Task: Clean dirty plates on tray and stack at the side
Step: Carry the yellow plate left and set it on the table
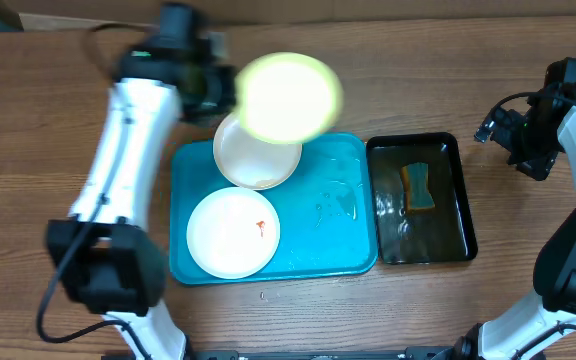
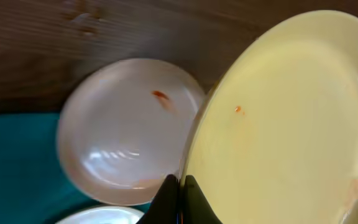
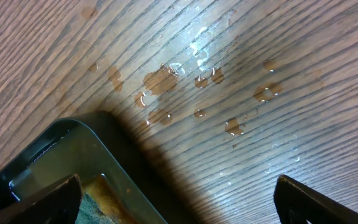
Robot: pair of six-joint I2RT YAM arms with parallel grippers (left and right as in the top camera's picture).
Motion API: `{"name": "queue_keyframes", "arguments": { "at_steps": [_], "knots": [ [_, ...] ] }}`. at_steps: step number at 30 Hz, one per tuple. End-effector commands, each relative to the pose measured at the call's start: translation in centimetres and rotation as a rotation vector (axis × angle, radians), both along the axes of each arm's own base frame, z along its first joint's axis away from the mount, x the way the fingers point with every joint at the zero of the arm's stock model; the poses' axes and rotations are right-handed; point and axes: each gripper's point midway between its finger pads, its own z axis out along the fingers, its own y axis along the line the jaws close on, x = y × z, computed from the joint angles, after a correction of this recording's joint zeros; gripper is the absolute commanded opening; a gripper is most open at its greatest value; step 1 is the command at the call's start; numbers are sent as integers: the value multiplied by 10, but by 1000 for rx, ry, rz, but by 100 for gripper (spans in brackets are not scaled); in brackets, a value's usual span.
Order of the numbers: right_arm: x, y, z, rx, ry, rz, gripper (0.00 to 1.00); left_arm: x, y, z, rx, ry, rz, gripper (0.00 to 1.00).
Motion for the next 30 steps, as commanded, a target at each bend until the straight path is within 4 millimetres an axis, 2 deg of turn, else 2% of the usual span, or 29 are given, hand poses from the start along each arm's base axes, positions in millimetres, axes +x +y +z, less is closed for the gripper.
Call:
{"name": "queue_keyframes", "arguments": {
  "at_steps": [1,5,8,13,17,25,30],
  "knots": [
    [5,-3,14,-15,-42,-8,100,0,86,5,-54,21,146,4],
    [5,-3,14,-15,-42,-8,100,-19,180,-4,7,76,366,4],
    [5,-3,14,-15,-42,-8,100,-39,230,-9,53,114,489,4],
    [5,-3,14,-15,-42,-8,100,-71,293,-21,161,177,663,4],
    [5,-3,14,-15,-42,-8,100,-82,308,-39,203,208,699,4],
    [5,-3,14,-15,-42,-8,100,-84,303,-93,211,224,689,4],
    [5,-3,14,-15,-42,-8,100,-83,307,-111,232,205,698,4]
  ]
}}
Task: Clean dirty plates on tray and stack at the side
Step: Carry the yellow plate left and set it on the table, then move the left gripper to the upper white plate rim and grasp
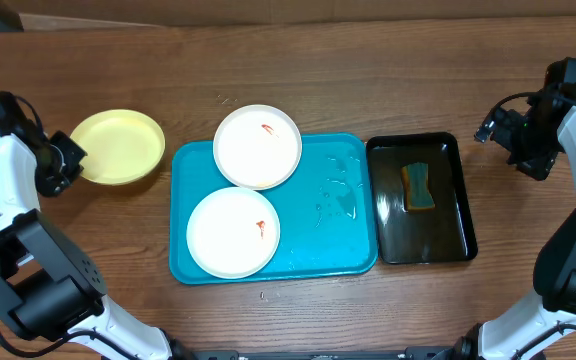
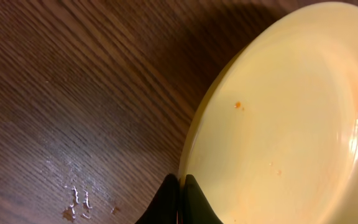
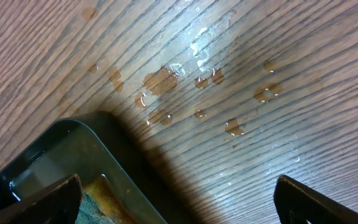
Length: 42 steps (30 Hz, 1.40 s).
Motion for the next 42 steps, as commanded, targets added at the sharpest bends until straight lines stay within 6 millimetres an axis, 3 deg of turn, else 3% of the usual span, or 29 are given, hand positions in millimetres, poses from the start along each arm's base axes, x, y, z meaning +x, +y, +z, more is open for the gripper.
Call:
{"name": "queue_keyframes", "arguments": {
  "at_steps": [1,3,6,9,15,21,27,32,35,38,42],
  "knots": [
    [5,-3,14,-14,-41,-8,100,-2,0,-8,19,5,-6,4],
    [5,-3,14,-14,-41,-8,100,-1,-1,-11,25,2,-23,7],
    [5,-3,14,-14,-41,-8,100,-1,-2,-12,25,1,-59,51],
    [5,-3,14,-14,-42,-8,100,11,-16,-3,-40,-60,-129,65],
    [5,-3,14,-14,-41,-8,100,31,-64,41,-207,-181,-268,62],
    [5,-3,14,-14,-42,-8,100,23,-133,59,-280,-141,-441,60],
    [5,-3,14,-14,-42,-8,100,15,-206,39,-258,-17,-621,56],
    [5,-3,14,-14,-41,-8,100,10,-235,9,-98,96,-625,63],
    [5,-3,14,-14,-42,-8,100,14,-256,-1,-74,75,-650,56],
    [5,-3,14,-14,-42,-8,100,21,-263,-8,-10,52,-659,50],
    [5,-3,14,-14,-42,-8,100,22,-253,-13,47,64,-585,40]
  ]
}}
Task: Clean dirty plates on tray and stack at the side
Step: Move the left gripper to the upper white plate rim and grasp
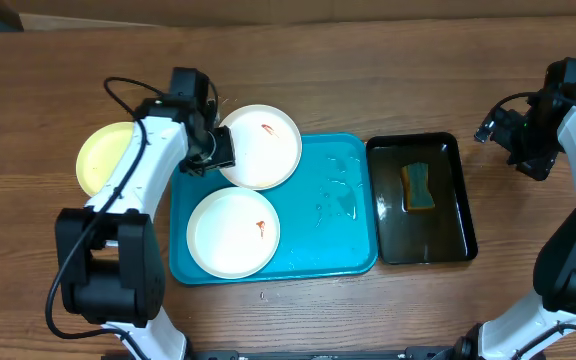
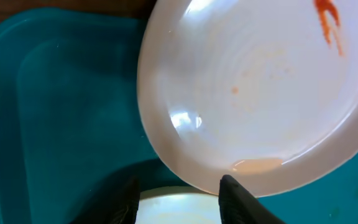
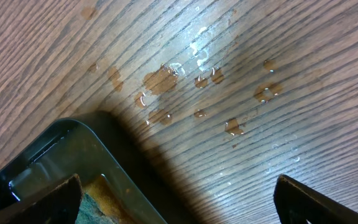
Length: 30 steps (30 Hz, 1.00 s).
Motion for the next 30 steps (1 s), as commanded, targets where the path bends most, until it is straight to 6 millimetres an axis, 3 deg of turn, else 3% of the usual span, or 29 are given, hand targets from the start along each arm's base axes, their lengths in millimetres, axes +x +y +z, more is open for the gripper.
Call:
{"name": "queue_keyframes", "arguments": {
  "at_steps": [1,8,14,22,27,30],
  "knots": [
    [5,-3,14,-15,-42,-8,100,1,19,0,89,-21,102,40],
    [5,-3,14,-15,-43,-8,100,-1,20,-16,86,-29,104,38],
    [5,-3,14,-15,-42,-8,100,1,18,-25,78,-51,105,27],
    [5,-3,14,-15,-42,-8,100,3,16,-38,62,-87,104,27],
    [5,-3,14,-15,-42,-8,100,5,16,-40,56,-100,103,4],
    [5,-3,14,-15,-42,-8,100,11,8,-37,13,-125,89,4]
  ]
}}
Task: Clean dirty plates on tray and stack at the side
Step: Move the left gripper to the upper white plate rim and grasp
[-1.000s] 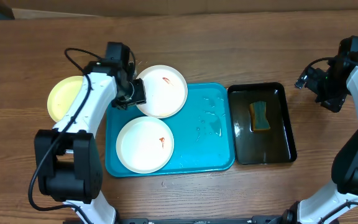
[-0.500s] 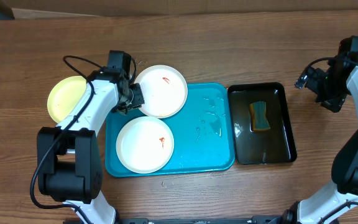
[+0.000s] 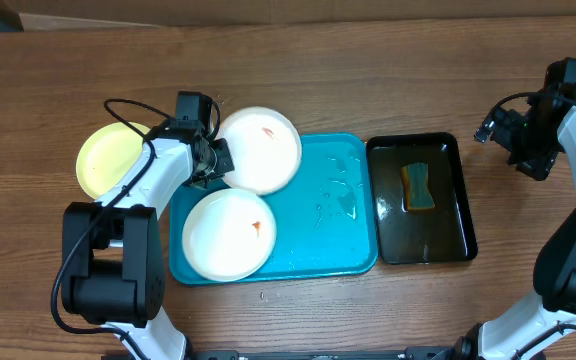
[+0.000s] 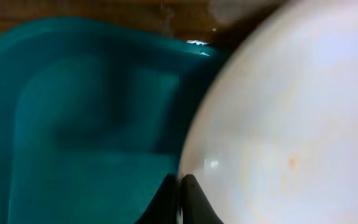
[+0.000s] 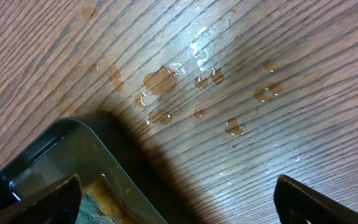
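Observation:
My left gripper [image 4: 180,194] is shut on the left rim of the upper white plate [image 3: 260,150], which lies over the far edge of the teal tray [image 3: 343,215] and carries a faint orange stain. A second white plate [image 3: 228,235] with an orange smear lies at the tray's near left. The yellow plate [image 3: 106,160] rests on the table left of the tray. My right gripper [image 5: 178,186] hangs open with nothing between its fingers, over the wood by the far right corner of the black basin [image 5: 73,155].
The black basin [image 3: 448,215] right of the tray holds water and a sponge [image 3: 418,187]. Water drops [image 5: 197,81] lie on the wood near the right gripper. Wet patches [image 3: 336,195] show on the tray's right half.
My left gripper, open beside the upper white plate's rim before, is now shut on that rim. The plate has shifted slightly. The right arm has not moved.
My left gripper held the yellow plate above the tray's far edge, then at the table's far left. Later the yellow plate lay on the table and the gripper stood open at the upper white plate. Now it grips that plate's rim.

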Robot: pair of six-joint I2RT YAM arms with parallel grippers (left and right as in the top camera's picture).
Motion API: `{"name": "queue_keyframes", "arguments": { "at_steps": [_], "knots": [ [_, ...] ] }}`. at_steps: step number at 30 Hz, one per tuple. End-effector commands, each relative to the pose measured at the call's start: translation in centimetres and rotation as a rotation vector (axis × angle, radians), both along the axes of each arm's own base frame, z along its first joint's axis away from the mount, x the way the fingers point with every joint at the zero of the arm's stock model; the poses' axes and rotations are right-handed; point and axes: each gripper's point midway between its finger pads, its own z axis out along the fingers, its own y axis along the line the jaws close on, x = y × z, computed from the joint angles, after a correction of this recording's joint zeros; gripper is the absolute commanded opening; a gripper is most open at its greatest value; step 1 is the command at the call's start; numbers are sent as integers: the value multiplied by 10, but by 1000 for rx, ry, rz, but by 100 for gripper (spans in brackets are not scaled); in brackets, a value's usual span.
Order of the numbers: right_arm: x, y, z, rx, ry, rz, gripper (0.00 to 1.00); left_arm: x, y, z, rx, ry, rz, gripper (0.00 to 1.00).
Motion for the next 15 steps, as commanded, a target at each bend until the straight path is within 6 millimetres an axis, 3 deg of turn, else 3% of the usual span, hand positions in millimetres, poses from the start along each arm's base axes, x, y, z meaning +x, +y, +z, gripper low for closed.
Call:
{"name": "queue_keyframes", "arguments": {
  "at_steps": [1,8,15],
  "knots": [
    [5,-3,14,-15,-42,-8,100,5,-11,9,-66,-33,-24,4],
    [5,-3,14,-15,-43,-8,100,5,-52,26,-287,-39,-126,4],
    [5,-3,14,-15,-43,-8,100,-25,-78,21,-307,60,-224,4]
  ]
}}
